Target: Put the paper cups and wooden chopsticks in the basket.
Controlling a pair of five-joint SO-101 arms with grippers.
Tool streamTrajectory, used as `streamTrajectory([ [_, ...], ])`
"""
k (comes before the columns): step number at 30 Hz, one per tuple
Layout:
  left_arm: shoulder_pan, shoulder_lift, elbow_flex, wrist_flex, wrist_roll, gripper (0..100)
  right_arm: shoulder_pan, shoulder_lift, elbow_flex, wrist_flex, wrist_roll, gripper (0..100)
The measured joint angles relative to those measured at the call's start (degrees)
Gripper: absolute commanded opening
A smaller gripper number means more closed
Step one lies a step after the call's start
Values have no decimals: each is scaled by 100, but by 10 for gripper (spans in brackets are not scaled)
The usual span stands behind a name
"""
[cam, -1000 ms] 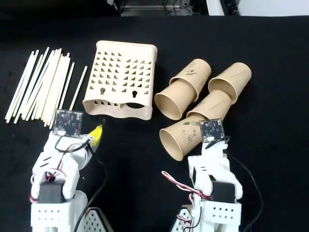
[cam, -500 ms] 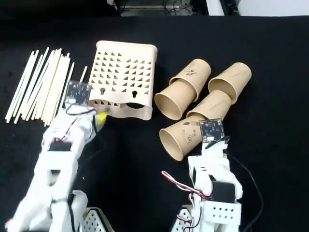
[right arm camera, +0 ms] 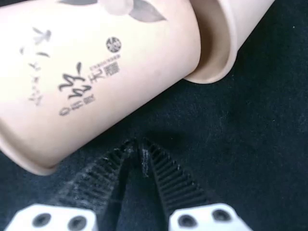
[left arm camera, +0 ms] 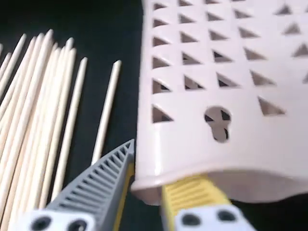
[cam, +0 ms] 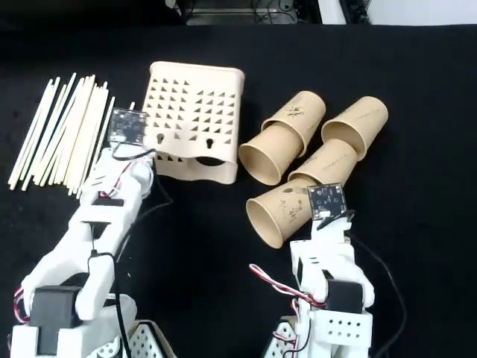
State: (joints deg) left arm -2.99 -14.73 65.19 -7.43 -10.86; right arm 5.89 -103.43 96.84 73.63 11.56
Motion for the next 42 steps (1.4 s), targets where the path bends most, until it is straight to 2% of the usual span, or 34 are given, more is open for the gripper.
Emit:
streamTrajectory([
  [5, 308, -712, 299, 44, -18, 28, 0, 0, 0, 0, 0, 21],
  [7, 325, -1134, 308, 369, 167, 28, 0, 0, 0, 0, 0, 21],
  [12, 325, -2382, 79, 2251, 668, 28, 0, 0, 0, 0, 0, 21],
  [19, 325, -4123, -1011, 5099, 1503, 28, 0, 0, 0, 0, 0, 21],
  [23, 316, -4703, -1811, 6330, 1820, 28, 0, 0, 0, 0, 0, 21],
  [28, 325, -4791, -2752, 7411, 2242, 34, 0, 0, 0, 0, 0, 21],
  [30, 334, -4677, -2980, 7587, 2426, 71, 0, 0, 0, 0, 0, 21],
  [33, 343, -4334, -3077, 7587, 2523, 208, 0, 0, 0, 0, 0, 21],
  [35, 352, -4105, -3121, 7622, 2558, 263, 0, 0, 0, 0, 0, 21],
  [42, 35, -3771, -3209, 7719, 2593, 269, 0, 0, 0, 0, -26, 25],
])
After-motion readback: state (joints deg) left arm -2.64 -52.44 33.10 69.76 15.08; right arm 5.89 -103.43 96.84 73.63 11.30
